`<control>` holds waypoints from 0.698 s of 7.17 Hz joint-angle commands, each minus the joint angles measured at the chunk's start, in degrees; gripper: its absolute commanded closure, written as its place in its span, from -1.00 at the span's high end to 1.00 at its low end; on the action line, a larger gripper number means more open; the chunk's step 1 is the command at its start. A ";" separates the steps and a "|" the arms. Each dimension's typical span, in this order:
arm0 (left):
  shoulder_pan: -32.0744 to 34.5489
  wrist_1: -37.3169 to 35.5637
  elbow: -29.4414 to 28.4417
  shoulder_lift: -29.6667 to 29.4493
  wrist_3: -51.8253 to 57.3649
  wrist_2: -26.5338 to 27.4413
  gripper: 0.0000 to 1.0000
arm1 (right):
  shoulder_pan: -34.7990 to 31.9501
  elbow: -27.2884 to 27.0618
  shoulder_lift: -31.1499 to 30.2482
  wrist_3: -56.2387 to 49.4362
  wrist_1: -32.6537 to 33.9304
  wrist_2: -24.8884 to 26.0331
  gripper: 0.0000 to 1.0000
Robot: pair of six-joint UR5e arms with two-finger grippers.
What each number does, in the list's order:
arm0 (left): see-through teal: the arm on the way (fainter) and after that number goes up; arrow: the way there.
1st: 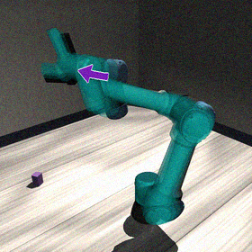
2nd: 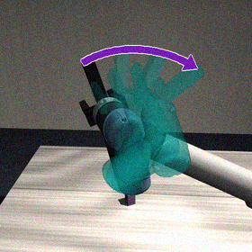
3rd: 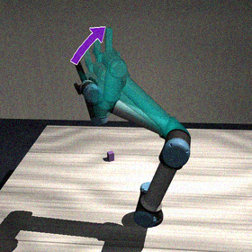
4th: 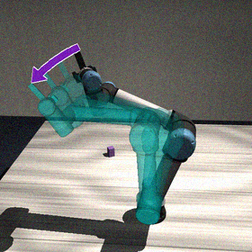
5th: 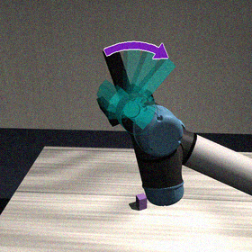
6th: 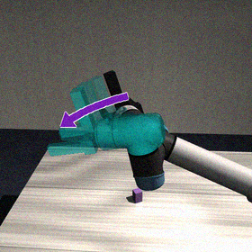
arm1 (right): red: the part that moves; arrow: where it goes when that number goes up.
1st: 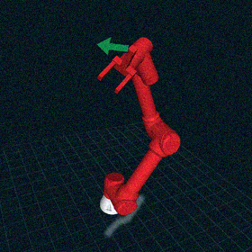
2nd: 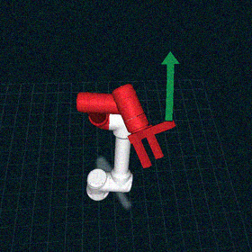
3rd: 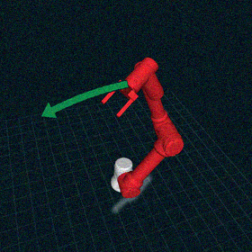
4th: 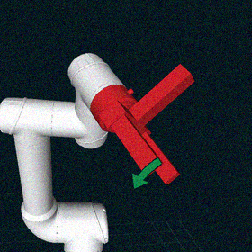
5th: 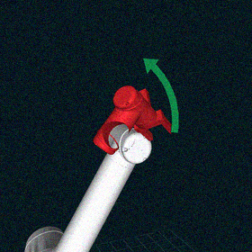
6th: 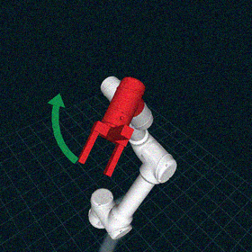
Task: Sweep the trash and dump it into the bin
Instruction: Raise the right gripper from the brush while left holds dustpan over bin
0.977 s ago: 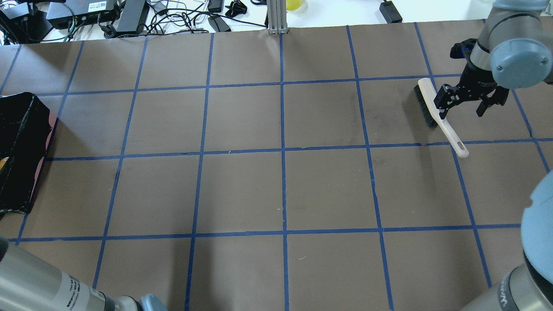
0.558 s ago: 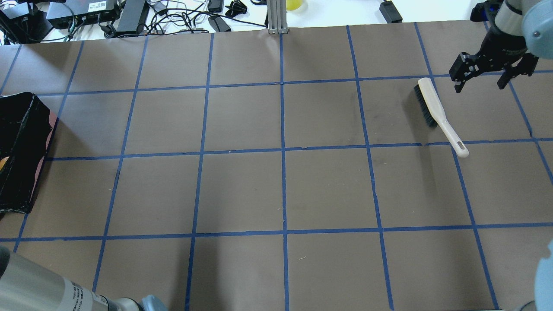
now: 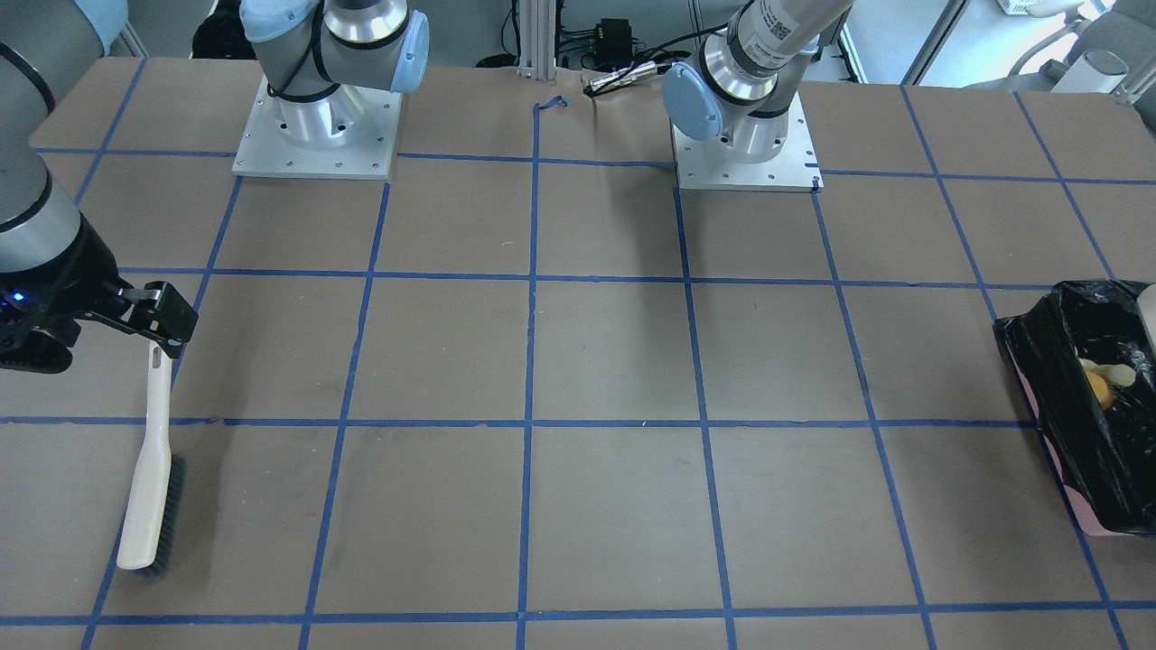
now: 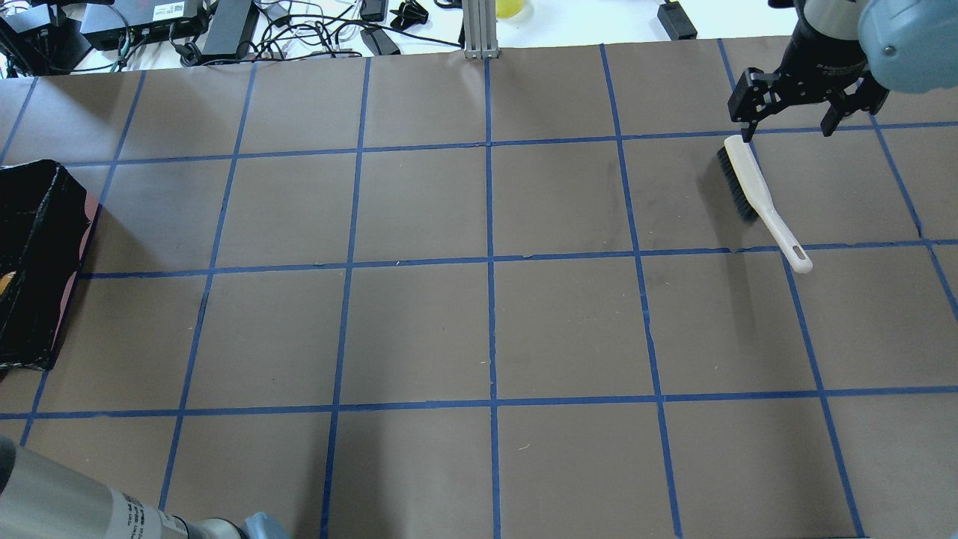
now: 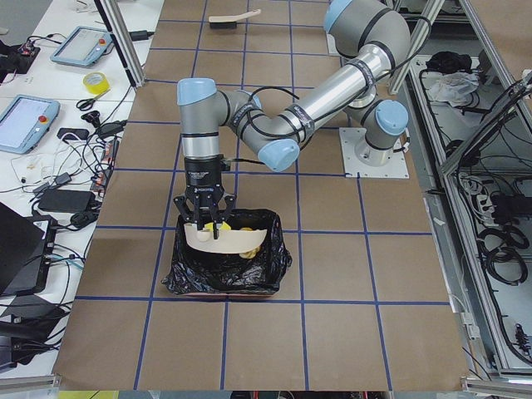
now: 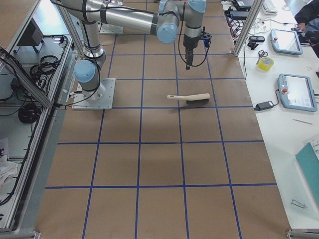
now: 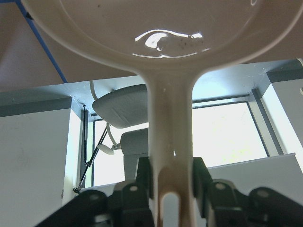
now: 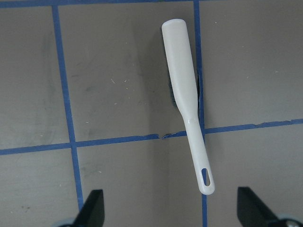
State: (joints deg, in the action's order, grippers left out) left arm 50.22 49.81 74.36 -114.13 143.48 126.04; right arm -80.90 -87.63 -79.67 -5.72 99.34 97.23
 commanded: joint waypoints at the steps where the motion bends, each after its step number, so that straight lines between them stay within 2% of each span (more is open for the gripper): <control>1: -0.47 -1.80 0.43 -0.48 0.14 -0.09 -1.00 | -4.76 0.09 -1.01 0.88 0.32 -0.03 1.00; 3: -0.65 -4.19 0.52 -0.83 2.07 -0.09 -1.00 | -10.92 0.09 -1.98 0.79 0.41 0.67 1.00; 5: -0.65 -7.78 2.35 -0.13 2.07 0.17 -1.00 | -10.95 0.18 -1.71 0.53 0.24 0.59 1.00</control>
State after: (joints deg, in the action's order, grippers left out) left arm 49.59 43.94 75.46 -114.67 145.50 126.06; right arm -91.43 -87.48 -81.42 -4.99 99.69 97.69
